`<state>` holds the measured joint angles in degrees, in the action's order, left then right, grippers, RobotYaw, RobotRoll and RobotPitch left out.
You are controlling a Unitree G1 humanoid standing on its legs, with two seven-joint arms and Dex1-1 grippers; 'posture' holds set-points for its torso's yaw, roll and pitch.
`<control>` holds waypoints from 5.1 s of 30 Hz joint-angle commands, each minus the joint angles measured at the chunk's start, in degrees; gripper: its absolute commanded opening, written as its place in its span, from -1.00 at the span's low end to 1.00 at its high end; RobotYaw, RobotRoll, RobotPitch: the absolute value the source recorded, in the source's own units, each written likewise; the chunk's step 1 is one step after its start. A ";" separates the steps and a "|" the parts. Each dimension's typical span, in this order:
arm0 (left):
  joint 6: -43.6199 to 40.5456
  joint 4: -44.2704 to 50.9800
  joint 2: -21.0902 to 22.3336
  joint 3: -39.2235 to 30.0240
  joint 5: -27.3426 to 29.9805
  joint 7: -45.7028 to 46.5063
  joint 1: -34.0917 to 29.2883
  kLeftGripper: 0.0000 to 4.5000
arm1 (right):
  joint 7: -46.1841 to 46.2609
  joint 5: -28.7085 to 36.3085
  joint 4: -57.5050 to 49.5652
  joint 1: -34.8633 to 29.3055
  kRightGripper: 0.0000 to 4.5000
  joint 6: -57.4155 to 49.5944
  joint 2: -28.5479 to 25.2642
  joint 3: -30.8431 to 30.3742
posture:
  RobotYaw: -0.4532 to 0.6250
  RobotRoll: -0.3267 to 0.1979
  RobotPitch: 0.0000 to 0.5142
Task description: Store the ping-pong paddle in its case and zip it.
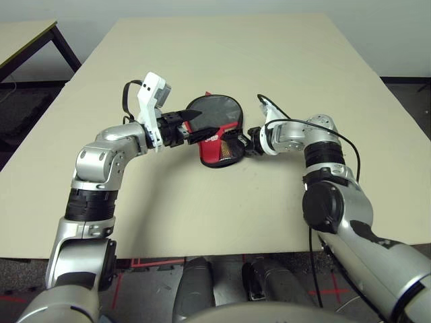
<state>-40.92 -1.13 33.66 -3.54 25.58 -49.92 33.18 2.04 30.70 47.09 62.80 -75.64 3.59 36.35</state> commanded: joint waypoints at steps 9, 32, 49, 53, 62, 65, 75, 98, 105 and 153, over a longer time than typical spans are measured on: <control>1.55 -2.15 -0.66 0.38 0.01 -0.10 0.78 1.00 | 0.67 -0.46 -4.18 -4.18 -0.25 -3.05 0.42 -5.28 | 0.24 0.25 -0.65; 5.79 -10.22 -2.82 4.74 -2.49 -3.91 6.53 1.00 | 40.07 82.30 -57.23 -43.10 -1.00 2.97 -30.70 -37.58 | -0.02 0.25 -0.59; 5.14 -10.40 -2.98 5.73 -3.10 -5.67 6.93 1.00 | 47.90 82.30 -81.22 -58.58 -1.00 28.71 -34.16 -50.44 | -0.06 0.25 -0.51; 4.65 -9.85 -2.66 5.64 -3.00 -5.79 6.38 1.00 | 48.37 82.30 -86.09 -61.90 -1.00 34.34 -37.87 -54.34 | -0.06 0.25 -0.48; 4.22 -9.34 -3.03 5.91 -3.01 -5.64 5.91 1.00 | 41.95 82.30 -86.84 -61.68 -1.00 36.84 -46.79 -56.95 | -0.07 0.25 -0.48; 4.57 -9.59 -3.21 6.07 -3.21 -5.66 6.07 1.00 | 36.37 82.30 -82.81 -58.69 -1.00 32.17 -50.31 -55.18 | -0.06 0.25 -0.51; 4.69 -11.09 -1.65 4.38 -3.21 -5.63 8.68 1.00 | 3.57 82.30 -65.38 -32.66 0.35 6.74 -68.94 -51.14 | -0.04 0.25 -0.60; 24.03 -40.16 11.19 9.34 -17.56 -20.22 21.94 1.00 | -31.54 10.31 -58.26 -8.57 0.99 15.82 -44.15 -72.91 | 0.03 0.25 -0.69; 30.39 -45.31 9.10 10.94 -21.69 -19.92 21.89 1.00 | -38.56 3.79 -57.15 -7.52 0.99 11.33 -40.40 -73.97 | 0.03 0.25 -0.68; 53.33 -70.66 -6.35 15.21 -39.23 1.93 38.20 -0.84 | -55.21 -18.32 -50.05 -11.12 1.00 11.49 -32.59 -78.83 | 0.05 0.25 -0.40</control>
<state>11.27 -70.09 27.91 11.39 -12.35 -50.86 70.47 -52.47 12.81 -3.08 52.98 -63.57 -29.00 -40.42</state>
